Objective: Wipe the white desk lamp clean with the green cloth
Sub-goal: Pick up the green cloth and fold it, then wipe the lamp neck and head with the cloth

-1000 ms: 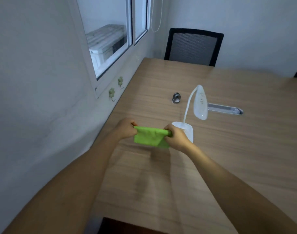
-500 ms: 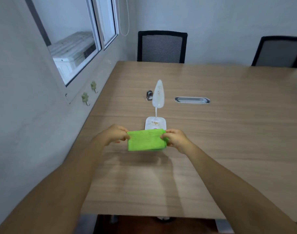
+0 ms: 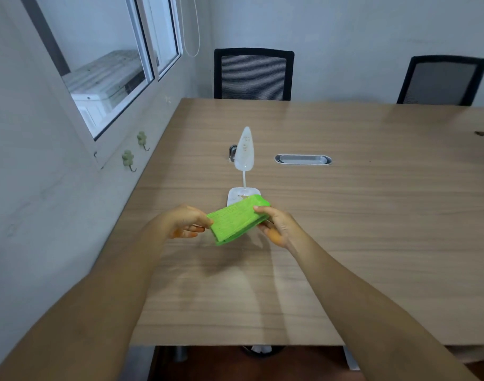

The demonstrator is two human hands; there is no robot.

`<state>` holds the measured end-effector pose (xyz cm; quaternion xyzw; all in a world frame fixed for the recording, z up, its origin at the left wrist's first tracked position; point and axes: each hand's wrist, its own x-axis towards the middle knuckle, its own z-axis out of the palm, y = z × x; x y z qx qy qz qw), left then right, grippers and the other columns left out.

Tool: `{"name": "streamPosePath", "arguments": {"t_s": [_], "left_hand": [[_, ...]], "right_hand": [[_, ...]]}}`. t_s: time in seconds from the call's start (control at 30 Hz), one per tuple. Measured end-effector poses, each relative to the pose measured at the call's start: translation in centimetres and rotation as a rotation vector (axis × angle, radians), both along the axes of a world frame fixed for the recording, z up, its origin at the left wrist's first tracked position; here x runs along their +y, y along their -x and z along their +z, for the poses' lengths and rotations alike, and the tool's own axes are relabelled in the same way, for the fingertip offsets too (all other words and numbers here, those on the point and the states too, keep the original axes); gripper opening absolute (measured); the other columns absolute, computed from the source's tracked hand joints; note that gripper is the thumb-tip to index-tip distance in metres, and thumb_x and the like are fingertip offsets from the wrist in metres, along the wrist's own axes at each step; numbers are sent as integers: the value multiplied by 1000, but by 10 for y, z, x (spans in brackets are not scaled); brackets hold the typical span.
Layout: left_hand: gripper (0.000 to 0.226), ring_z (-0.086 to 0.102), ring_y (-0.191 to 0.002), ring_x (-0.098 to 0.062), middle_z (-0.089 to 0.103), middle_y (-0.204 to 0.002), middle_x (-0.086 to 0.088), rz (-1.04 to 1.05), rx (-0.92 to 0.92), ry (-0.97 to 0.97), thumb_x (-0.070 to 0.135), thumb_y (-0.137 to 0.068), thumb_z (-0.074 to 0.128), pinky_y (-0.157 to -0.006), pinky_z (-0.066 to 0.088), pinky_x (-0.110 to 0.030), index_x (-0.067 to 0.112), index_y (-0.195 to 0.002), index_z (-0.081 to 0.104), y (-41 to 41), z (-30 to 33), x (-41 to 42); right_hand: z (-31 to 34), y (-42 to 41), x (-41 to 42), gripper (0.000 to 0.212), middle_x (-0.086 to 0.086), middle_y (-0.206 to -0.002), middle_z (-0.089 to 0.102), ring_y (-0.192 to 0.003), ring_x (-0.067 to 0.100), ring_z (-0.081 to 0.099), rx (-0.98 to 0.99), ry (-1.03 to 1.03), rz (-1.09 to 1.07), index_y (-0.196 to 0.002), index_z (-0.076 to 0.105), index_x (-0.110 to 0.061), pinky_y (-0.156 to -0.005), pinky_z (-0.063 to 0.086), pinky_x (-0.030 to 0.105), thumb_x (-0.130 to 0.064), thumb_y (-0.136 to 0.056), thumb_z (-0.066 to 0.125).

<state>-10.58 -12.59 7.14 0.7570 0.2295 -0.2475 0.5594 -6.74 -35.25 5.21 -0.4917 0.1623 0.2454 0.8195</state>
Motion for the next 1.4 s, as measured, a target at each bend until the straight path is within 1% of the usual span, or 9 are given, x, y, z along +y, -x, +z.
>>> {"name": "streamPosePath", "arguments": {"t_s": [0.13, 0.27, 0.37, 0.5, 0.67, 0.83, 1.03, 1.27, 1.4], "left_hand": [[6, 58, -80, -9, 66, -86, 1, -17, 59, 53, 15, -83, 67, -70, 45, -23, 18, -86, 62, 1, 0, -3], [6, 59, -81, -10, 66, -86, 2, -13, 89, 128, 13, -82, 67, -69, 46, -22, 18, -81, 63, 0, -1, -7], [8, 59, -81, -11, 67, -86, 2, 12, 98, 161, 11, -82, 66, -70, 46, -22, 17, -79, 64, -1, -5, -10], [8, 59, -81, -10, 68, -85, 2, 34, 109, 184, 12, -81, 68, -69, 46, -22, 18, -78, 65, 0, -12, -12], [4, 59, -82, -8, 69, -89, 6, -24, 148, 88, 21, -81, 68, -69, 46, -22, 21, -85, 66, -1, -7, -18], [44, 60, -106, -16, 61, -120, -1, 82, 1, -29, 37, -87, 60, -87, 46, -32, 17, -126, 54, -18, 20, -11], [59, 45, -132, -23, 41, -150, -3, 193, -272, 164, 45, -89, 56, -104, 37, -41, 26, -142, 38, -61, 84, -9], [52, 37, -137, -17, 37, -152, 8, 59, -430, 282, 37, -90, 57, -100, 38, -34, 28, -139, 44, -94, 127, -38], [51, 42, -132, -12, 47, -143, 6, -33, -461, 282, 39, -91, 56, -93, 41, -26, 19, -137, 48, -99, 128, -50]], "right_hand": [[2, -2, 8, 12, 13, -92, 60, -75, 18, 58, 60, -55, -85, -87, 60, -3, -54, 55, 22, 7, -88, 54], [7, 0, 13, 37, 15, -132, 53, -114, 28, 53, 130, -159, -78, -134, 46, -6, -94, 44, 38, -15, -98, 49], [10, 2, 15, 46, 13, -141, 47, -133, 32, 43, 173, -165, 74, -139, 39, -11, -108, 34, 53, -32, -99, 46], [12, 4, 17, 32, 13, -109, 63, -99, 27, 62, 42, -13, 126, -123, 50, -9, -95, 46, 41, -1, -92, 53], [14, 2, 14, 38, 14, -94, 66, -91, 28, 66, 19, 197, 57, -119, 58, 1, -91, 50, 35, 14, -84, 56], [39, -12, -10, 39, 24, -120, 66, -108, 35, 66, -1, 441, -9, -118, 59, 8, -95, 53, 49, 1, -81, 66], [108, -35, -39, 16, 20, -121, 63, -100, 31, 62, -391, 633, -18, -107, 57, -8, -95, 50, 47, -13, -94, 49], [167, -39, -38, 43, 5, -104, 62, -97, 33, 64, -912, 1012, 143, -128, 48, -26, -86, 54, 41, -7, -90, 39], [173, -28, -29, 54, 10, -115, 68, -104, 33, 64, -1215, 1237, 154, -132, 54, -18, -92, 54, 38, 5, -85, 42]]}}
